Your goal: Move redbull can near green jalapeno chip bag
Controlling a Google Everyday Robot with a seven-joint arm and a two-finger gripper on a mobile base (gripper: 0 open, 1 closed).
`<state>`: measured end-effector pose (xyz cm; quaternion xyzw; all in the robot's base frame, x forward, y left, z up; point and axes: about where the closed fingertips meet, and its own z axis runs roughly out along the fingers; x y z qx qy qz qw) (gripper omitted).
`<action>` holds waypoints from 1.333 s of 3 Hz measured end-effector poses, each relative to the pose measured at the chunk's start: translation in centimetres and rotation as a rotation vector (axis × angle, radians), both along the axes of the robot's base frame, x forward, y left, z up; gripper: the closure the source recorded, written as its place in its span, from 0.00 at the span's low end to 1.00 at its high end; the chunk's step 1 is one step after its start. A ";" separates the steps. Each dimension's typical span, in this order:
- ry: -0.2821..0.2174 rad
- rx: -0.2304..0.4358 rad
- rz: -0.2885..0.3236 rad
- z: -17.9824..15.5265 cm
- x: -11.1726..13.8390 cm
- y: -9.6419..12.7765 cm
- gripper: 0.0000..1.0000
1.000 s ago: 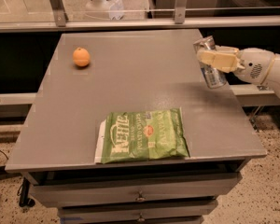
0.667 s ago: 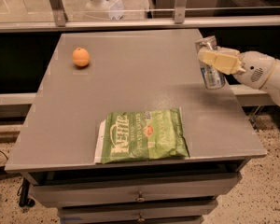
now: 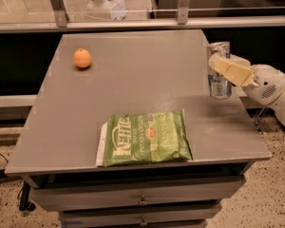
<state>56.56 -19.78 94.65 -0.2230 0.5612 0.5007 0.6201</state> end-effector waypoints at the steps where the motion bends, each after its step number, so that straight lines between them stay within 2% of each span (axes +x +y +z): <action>1: -0.028 0.034 0.006 -0.5 -1.8 -0.6 1.00; 3: -0.103 0.125 0.017 -1.7 -4.3 -1.0 1.00; 4: -0.146 0.134 0.034 -2.4 -5.0 -1.4 1.00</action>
Offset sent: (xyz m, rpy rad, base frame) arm -0.0507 -0.0150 -0.0208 0.1535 -0.1139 0.0064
